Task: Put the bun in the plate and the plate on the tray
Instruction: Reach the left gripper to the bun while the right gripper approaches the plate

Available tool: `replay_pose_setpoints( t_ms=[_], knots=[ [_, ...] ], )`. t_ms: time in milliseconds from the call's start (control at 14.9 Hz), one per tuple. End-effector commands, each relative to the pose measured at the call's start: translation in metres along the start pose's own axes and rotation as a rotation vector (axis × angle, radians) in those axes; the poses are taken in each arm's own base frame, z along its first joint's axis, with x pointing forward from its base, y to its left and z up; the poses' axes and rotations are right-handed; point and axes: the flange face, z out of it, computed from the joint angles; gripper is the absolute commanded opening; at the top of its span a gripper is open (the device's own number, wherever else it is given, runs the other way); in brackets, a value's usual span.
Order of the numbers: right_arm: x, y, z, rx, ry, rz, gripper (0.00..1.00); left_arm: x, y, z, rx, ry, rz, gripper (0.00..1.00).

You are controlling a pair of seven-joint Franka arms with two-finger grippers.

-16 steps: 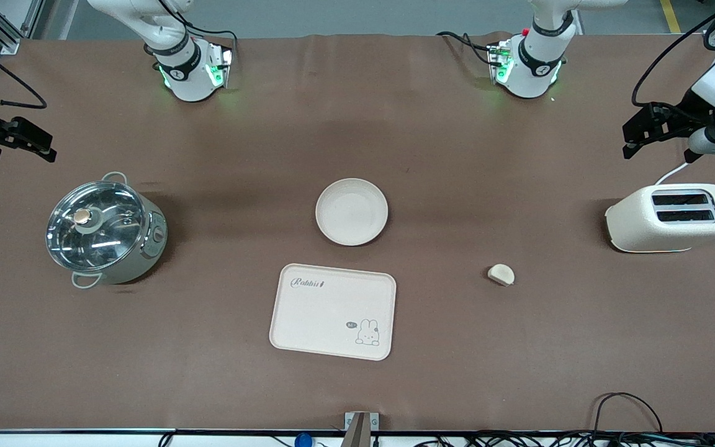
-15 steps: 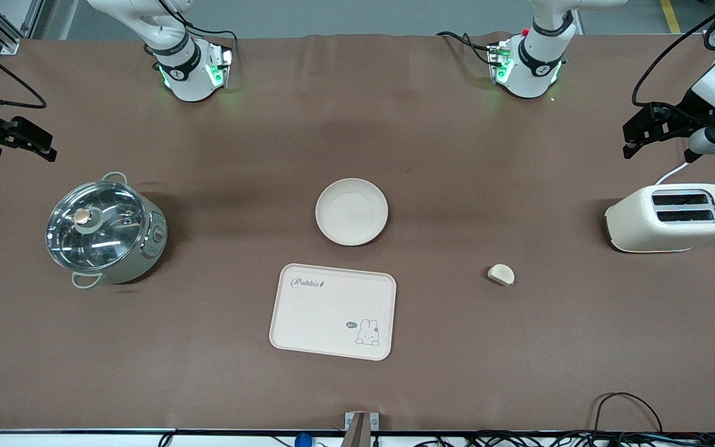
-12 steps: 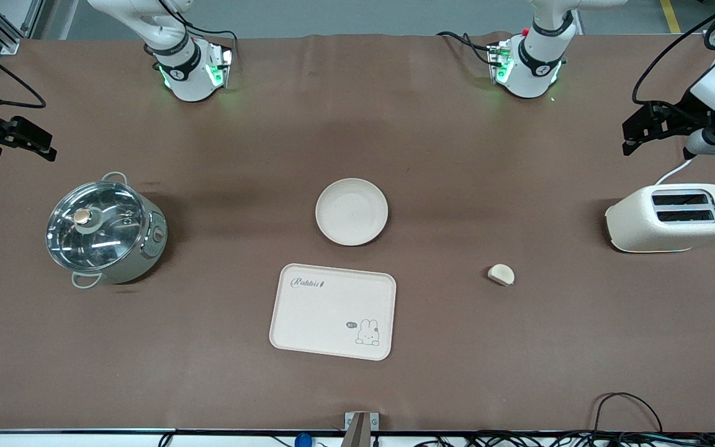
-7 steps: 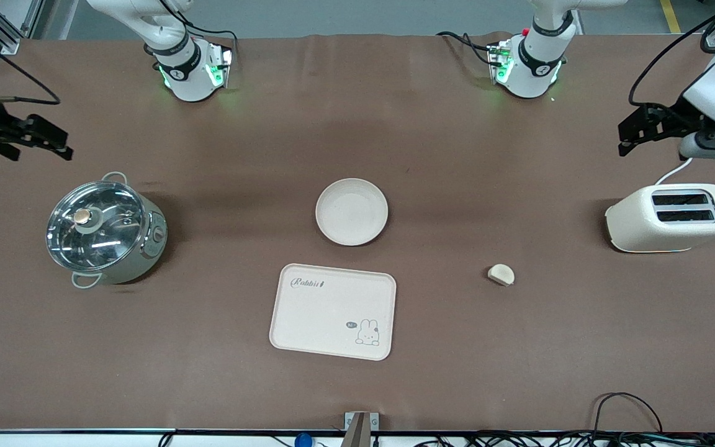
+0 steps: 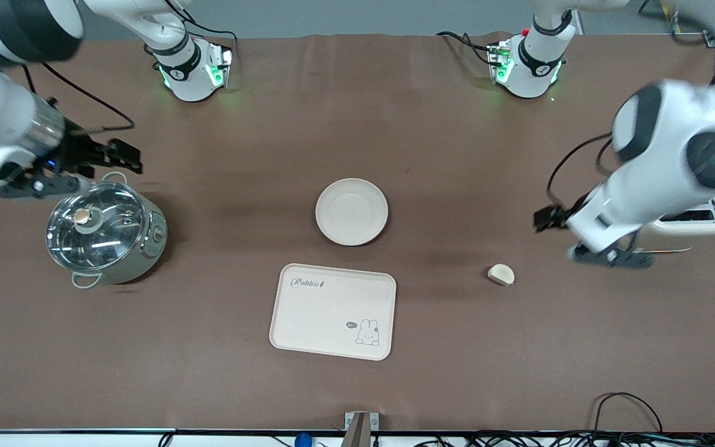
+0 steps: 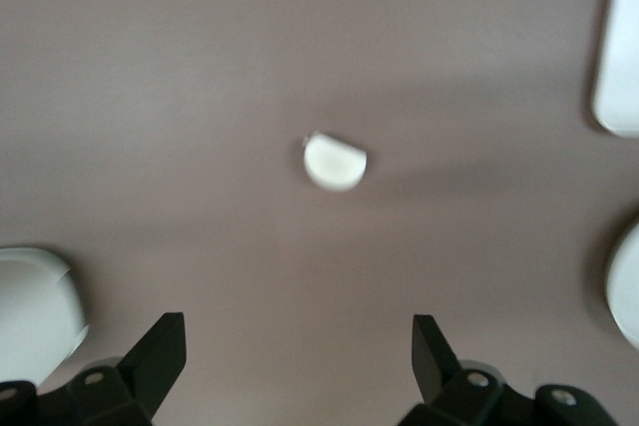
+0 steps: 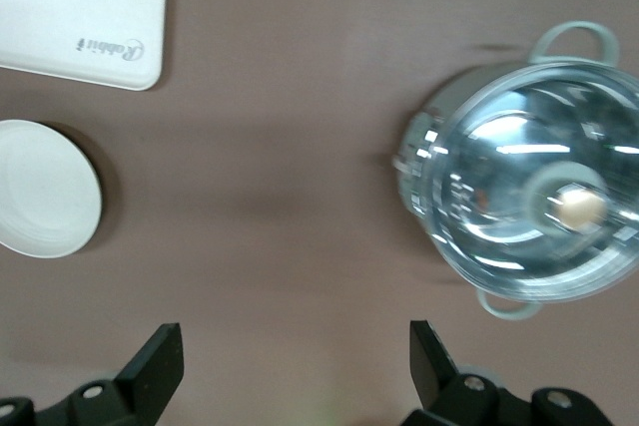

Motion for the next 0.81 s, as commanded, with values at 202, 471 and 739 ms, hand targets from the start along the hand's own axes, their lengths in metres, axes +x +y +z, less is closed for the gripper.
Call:
replay_pose_setpoints(
  t_ms=[202,471,739],
  knots=[
    [0.049,-0.032,0.097,0.156,-0.011,0.043,1.0,0.018,0.019,0.138,-0.029,0.087,-0.006,1.0],
    [0.038,-0.071,0.167,0.219,0.041,0.059,1.0,-0.004,0.012,0.184,-0.03,0.135,-0.013,1.0],
    [0.018,-0.116,0.218,0.257,0.071,0.059,1.0,-0.01,0.007,0.194,-0.031,0.151,-0.001,0.58]
  ],
)
